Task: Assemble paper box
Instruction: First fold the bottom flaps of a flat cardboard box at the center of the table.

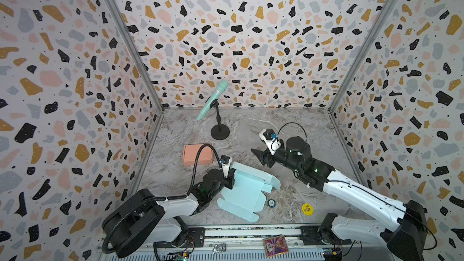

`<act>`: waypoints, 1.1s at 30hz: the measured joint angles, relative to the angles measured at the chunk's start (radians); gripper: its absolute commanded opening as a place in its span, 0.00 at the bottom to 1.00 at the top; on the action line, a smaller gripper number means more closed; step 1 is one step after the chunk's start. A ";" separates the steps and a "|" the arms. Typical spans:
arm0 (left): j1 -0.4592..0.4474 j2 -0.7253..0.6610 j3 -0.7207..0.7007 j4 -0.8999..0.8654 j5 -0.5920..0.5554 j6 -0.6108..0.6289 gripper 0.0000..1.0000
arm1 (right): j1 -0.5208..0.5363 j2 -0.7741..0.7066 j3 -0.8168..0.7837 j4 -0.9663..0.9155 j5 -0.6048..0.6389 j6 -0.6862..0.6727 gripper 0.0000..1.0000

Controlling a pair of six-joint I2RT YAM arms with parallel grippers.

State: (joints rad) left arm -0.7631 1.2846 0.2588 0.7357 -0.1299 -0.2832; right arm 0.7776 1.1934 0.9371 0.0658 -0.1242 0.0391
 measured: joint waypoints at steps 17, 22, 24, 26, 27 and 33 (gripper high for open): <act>-0.013 0.066 0.058 -0.024 -0.045 0.038 0.12 | -0.071 0.391 0.076 -0.017 -0.396 0.237 0.62; -0.019 0.105 0.071 -0.021 -0.058 0.048 0.12 | -0.072 0.428 0.051 0.019 -0.431 0.267 0.57; -0.019 0.118 0.071 -0.020 -0.062 0.053 0.12 | -0.072 0.446 0.044 0.022 -0.435 0.274 0.55; -0.019 0.132 0.071 -0.018 -0.064 0.057 0.12 | -0.072 0.472 0.043 0.024 -0.440 0.278 0.54; -0.019 0.137 0.071 -0.014 -0.067 0.059 0.12 | -0.072 0.480 0.042 0.026 -0.441 0.278 0.53; -0.019 0.156 0.076 0.009 -0.072 0.060 0.16 | -0.075 0.497 0.035 0.052 -0.457 0.288 0.50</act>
State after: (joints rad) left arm -0.7822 1.4406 0.3344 0.7444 -0.2024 -0.2234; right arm 0.7029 1.6901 0.9722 0.1181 -0.5816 0.3275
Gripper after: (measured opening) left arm 0.147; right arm 0.504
